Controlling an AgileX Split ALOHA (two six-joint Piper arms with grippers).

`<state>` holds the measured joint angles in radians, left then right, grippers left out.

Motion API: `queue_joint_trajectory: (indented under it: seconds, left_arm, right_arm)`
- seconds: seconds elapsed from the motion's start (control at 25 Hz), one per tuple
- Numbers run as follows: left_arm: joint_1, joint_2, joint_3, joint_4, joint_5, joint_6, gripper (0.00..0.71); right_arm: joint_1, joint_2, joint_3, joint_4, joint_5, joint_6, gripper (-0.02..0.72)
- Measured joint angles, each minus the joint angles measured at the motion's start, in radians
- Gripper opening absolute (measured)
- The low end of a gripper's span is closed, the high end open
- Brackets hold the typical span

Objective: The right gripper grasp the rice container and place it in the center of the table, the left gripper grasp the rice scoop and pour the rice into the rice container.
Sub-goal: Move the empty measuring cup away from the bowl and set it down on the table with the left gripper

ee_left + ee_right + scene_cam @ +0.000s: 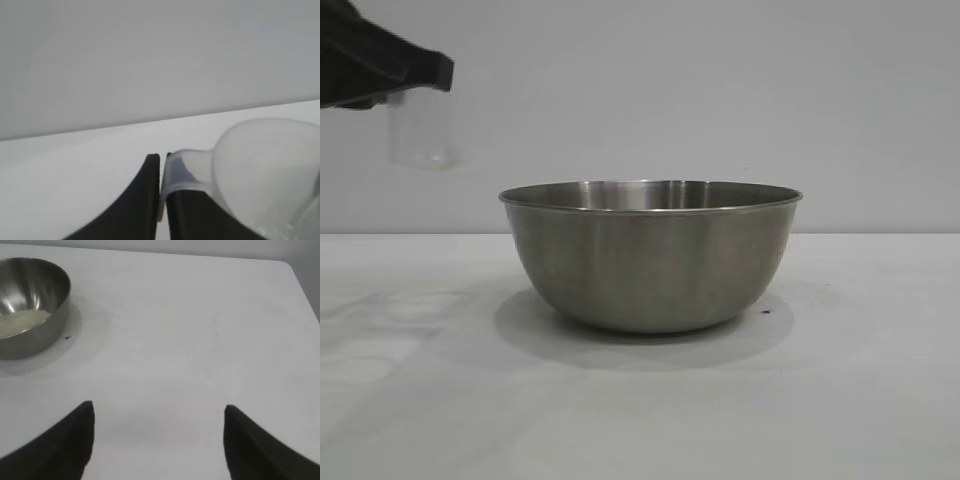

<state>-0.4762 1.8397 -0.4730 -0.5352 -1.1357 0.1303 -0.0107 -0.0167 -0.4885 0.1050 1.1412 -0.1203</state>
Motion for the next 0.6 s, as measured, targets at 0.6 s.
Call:
queue_joint_trajectory:
  seconds: [0.6]
  left_arm:
    - [0.0, 0.159, 0.0, -0.019, 0.0, -0.136, 0.0]
  right_arm:
    - [0.0, 0.0, 0.0, 0.0, 0.0, 0.0, 0.475]
